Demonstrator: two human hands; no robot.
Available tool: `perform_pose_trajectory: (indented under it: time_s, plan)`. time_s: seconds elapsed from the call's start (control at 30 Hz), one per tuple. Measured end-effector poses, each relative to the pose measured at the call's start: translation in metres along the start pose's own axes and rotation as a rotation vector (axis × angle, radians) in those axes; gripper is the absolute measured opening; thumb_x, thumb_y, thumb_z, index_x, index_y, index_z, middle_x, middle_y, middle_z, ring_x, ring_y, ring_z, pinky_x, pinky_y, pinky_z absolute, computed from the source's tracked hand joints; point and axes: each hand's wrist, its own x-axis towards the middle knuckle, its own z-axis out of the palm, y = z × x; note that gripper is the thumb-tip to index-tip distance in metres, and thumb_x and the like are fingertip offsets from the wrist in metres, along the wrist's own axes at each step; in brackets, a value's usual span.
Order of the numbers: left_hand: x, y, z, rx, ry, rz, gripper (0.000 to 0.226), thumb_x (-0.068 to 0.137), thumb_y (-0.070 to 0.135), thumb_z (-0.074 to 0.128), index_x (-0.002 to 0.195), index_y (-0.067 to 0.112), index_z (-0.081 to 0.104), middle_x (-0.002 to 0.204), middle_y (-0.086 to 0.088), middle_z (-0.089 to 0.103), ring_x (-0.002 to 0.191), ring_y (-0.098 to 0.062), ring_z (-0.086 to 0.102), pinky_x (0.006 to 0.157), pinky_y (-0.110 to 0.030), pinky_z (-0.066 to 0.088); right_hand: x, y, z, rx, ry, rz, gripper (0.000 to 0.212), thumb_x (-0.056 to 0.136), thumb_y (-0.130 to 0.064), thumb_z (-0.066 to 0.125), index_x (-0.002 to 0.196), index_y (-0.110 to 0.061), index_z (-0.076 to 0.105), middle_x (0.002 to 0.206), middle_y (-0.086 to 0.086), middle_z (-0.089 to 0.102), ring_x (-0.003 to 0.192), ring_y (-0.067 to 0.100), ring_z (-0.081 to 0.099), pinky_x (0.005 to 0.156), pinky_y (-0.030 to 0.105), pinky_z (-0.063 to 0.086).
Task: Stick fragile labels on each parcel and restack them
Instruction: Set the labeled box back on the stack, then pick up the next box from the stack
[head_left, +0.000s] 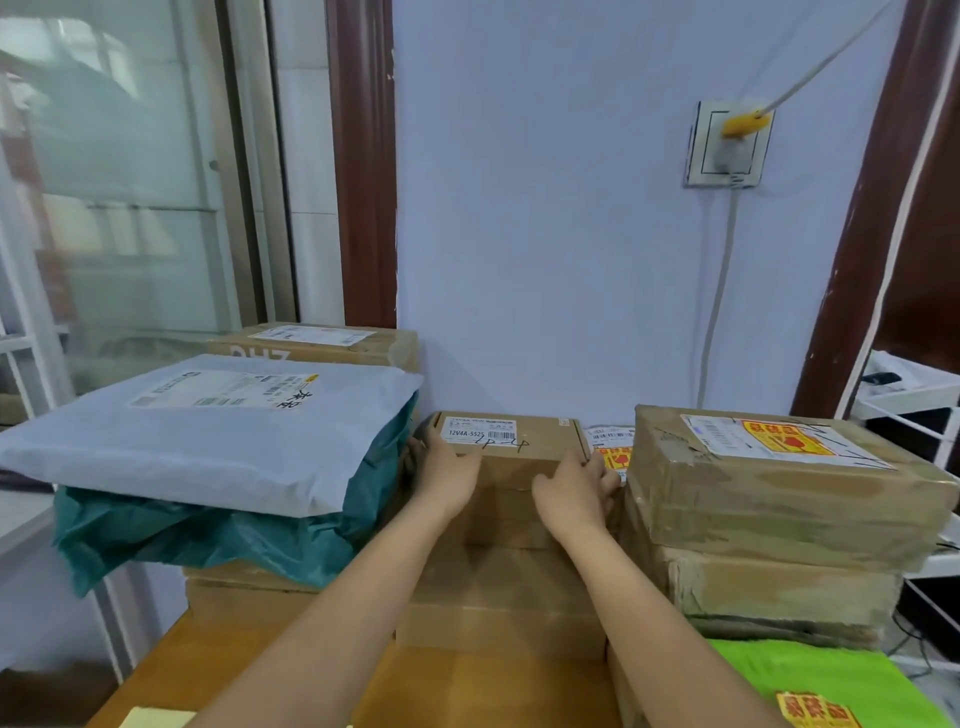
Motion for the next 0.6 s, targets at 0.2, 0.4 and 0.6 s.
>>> perform_pose_trajectory:
  time_s: [0.2, 0.4, 0.6]
  plan:
    - [0.001, 0.001, -0.003, -0.130, 0.038, 0.015, 0.063, 0.087, 0.027, 0.059, 0.142, 0.017, 0.029, 0.138, -0.006, 0.032, 0.120, -0.023, 0.042, 0.093, -0.029, 0.036, 0.001, -0.003, -0.003, 0.089, 0.028, -0.027, 0.038, 0.090, -0.014, 0.046, 0.126, -0.003, 0.040, 0.144, 0.019, 0.023, 0.129, 0.034, 0.017, 0.103, 0.036, 0.028]
    - [-0.013, 0.010, -0.007, -0.165, 0.065, 0.067, 0.062, 0.088, 0.032, 0.058, 0.142, 0.022, 0.030, 0.138, -0.003, 0.032, 0.120, -0.021, 0.040, 0.093, -0.028, 0.033, -0.004, -0.015, -0.013, 0.200, 0.103, -0.065, 0.039, 0.087, -0.012, 0.047, 0.124, -0.001, 0.040, 0.145, 0.018, 0.020, 0.129, 0.033, 0.014, 0.104, 0.037, 0.030]
    - [-0.033, 0.032, -0.013, -0.282, 0.064, 0.097, 0.057, 0.092, 0.032, 0.056, 0.141, 0.021, 0.031, 0.143, -0.001, 0.027, 0.126, -0.019, 0.037, 0.098, -0.028, 0.033, -0.017, -0.037, -0.042, 0.280, 0.185, -0.184, 0.046, 0.087, -0.007, 0.048, 0.132, -0.005, 0.037, 0.151, 0.014, 0.013, 0.134, 0.030, 0.009, 0.089, 0.030, 0.030]
